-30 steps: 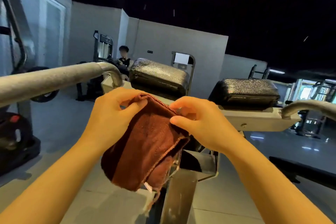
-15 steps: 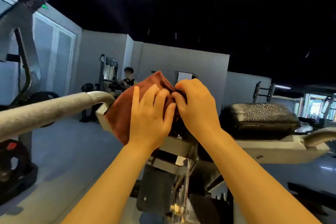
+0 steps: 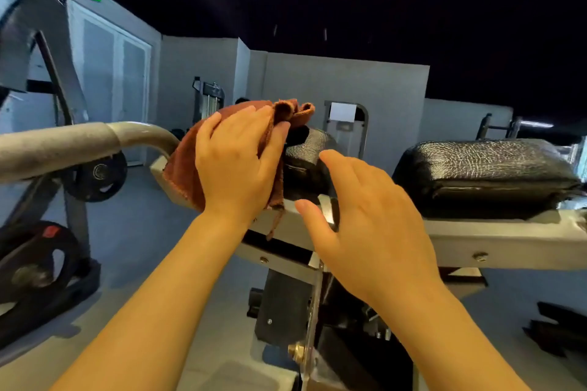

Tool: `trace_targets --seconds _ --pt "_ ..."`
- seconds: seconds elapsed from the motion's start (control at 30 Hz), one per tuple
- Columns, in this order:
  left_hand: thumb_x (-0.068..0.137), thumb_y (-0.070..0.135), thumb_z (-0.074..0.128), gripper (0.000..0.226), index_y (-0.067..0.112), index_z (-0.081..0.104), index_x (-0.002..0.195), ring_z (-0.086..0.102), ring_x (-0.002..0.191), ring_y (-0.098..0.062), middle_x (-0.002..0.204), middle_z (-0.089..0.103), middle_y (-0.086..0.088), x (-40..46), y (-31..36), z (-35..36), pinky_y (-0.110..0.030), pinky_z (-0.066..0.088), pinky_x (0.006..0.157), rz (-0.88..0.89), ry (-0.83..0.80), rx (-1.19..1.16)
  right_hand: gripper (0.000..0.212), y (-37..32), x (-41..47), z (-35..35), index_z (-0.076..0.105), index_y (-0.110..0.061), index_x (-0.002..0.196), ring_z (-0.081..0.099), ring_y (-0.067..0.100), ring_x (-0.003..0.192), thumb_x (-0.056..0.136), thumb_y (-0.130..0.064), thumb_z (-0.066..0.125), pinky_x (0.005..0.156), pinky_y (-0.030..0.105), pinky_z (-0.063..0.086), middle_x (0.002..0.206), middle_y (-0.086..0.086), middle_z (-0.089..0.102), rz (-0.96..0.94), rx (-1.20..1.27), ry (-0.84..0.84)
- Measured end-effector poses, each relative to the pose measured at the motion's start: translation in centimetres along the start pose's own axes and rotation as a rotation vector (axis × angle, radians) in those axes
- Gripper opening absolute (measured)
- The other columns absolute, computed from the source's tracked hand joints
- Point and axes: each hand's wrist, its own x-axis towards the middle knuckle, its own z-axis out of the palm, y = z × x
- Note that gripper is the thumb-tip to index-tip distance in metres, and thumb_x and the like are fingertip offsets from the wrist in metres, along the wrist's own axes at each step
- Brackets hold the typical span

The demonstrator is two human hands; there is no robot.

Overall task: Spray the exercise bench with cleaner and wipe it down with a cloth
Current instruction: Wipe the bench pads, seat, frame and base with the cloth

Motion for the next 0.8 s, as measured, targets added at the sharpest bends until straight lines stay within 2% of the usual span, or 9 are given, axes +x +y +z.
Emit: trace_targets --seconds 0.1,0.2,0.27,0.37,0.43,0.5,0.57,0.63,0.8 --pt "0.101 0.044 0.038 0.049 0.008 0.071 0.107 0.068 0.093 -0.027 0.101 0.073 -0.009 -0.8 1.5 0.5 -0.045 0.05 0.09 0.099 0.001 0.011 0.045 -0.1 0.0 -0.1 0.053 -0.023 0.123 0.056 0.016 0.08 0.088 -0.051 0.053 0.066 0.033 0.047 0.09 -0.007 0.06 0.016 -0.013 -0.04" --pt "0.1 0.04 0.045 0.042 0.011 0.067 0.119 0.061 0.116 -0.024 0.122 0.067 -0.008 -1.5 1.0 0.0 -0.041 0.045 0.1 0.301 -0.068 -0.026 0.034 -0.1 0.0 -0.5 0.056 -0.022 0.104 0.05 0.015 0.066 0.087 -0.051 0.051 0.059 0.033 0.043 0.076 -0.009 0.054 0.011 -0.03 -0.009" --pt "0.101 0.04 0.044 0.043 0.011 0.063 0.126 0.057 0.122 -0.025 0.129 0.062 -0.009 -1.1 -0.6 -0.8 -0.042 0.043 0.105 0.36 -0.153 -0.042 0.037 0.2 -0.3 -0.6 0.059 -0.021 0.108 0.054 0.017 0.068 0.087 -0.05 0.049 0.06 0.034 0.046 0.079 -0.007 0.059 0.021 -0.03 -0.019" --pt "0.1 0.037 0.045 0.042 0.008 0.063 0.124 0.058 0.115 -0.02 0.123 0.065 -0.009 -0.3 -2.4 -1.6 -0.033 0.042 0.103 0.077 -0.145 -0.051 0.038 0.7 -1.6 -0.7 0.063 -0.019 0.111 0.062 0.019 0.081 0.091 -0.046 0.044 0.073 0.039 0.053 0.09 -0.004 0.066 0.018 -0.01 -0.006" --pt "0.1 0.038 0.045 0.038 0.007 0.064 0.111 0.055 0.095 -0.009 0.104 0.067 -0.007 0.2 -2.1 -1.7 -0.025 0.044 0.09 -0.181 -0.087 -0.09 0.038 1.1 -2.3 -0.4 0.066 -0.018 0.11 0.064 0.021 0.091 0.094 -0.04 0.039 0.088 0.044 0.052 0.096 -0.003 0.068 0.006 -0.016 0.03" --pt "0.1 0.039 0.044 0.03 0.015 0.06 0.092 0.047 0.08 -0.006 0.084 0.057 0.001 0.2 -0.5 -1.4 -0.035 0.047 0.079 -0.245 -0.024 -0.11 0.038 1.3 -2.4 0.0 0.068 -0.016 0.111 0.064 0.022 0.097 0.094 -0.034 0.039 0.096 0.048 0.047 0.1 -0.001 0.069 -0.012 -0.019 0.066" --pt "0.099 0.036 0.043 0.026 0.02 0.059 0.088 0.052 0.079 -0.01 0.082 0.059 0.003 -0.4 1.6 -0.5 -0.04 0.048 0.082 -0.118 -0.004 -0.087 0.039 1.3 -2.4 0.3 0.068 -0.015 0.112 0.064 0.023 0.099 0.093 -0.034 0.04 0.096 0.05 0.048 0.101 -0.001 0.069 -0.014 0.015 0.087" --pt "0.099 0.038 0.044 0.037 0.012 0.07 0.104 0.064 0.1 -0.02 0.103 0.071 -0.006 -1.2 3.3 0.5 -0.043 0.046 0.097 0.027 -0.021 -0.024 0.042 1.3 -2.3 0.3 0.067 -0.015 0.115 0.063 0.022 0.104 0.094 -0.038 0.04 0.097 0.051 0.049 0.106 -0.001 0.069 -0.015 0.06 0.084" --pt "0.102 0.045 0.035 0.05 0.011 0.061 0.128 0.055 0.125 -0.026 0.131 0.061 -0.009 -1.4 0.3 -1.1 -0.041 0.034 0.109 0.288 -0.18 0.034 0.05 2.1 -3.2 0.2 0.068 -0.014 0.117 0.06 0.023 0.116 0.093 -0.05 0.044 0.107 0.047 0.04 0.115 0.0 0.069 -0.106 0.003 0.093"
